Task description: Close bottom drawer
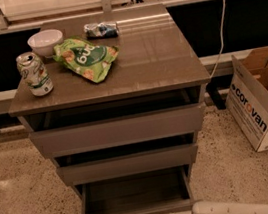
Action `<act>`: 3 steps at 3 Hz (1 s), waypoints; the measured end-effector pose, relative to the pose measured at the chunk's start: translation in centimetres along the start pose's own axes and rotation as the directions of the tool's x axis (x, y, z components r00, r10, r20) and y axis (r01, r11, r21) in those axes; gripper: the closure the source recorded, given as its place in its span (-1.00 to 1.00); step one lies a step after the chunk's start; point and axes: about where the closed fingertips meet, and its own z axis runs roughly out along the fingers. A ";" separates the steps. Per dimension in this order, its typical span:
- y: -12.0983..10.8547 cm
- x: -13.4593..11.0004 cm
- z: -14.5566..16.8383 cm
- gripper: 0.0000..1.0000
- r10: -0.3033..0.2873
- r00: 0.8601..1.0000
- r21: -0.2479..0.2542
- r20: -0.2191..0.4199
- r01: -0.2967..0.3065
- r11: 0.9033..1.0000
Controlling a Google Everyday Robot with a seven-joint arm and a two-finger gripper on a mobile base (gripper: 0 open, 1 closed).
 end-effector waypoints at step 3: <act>-2.8 -2.5 1.5 1.00 -0.001 0.998 0.139 0.061 -0.007 0.990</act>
Offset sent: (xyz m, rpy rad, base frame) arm 0.0278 0.0039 -0.0136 -0.1636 -0.0220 -0.0145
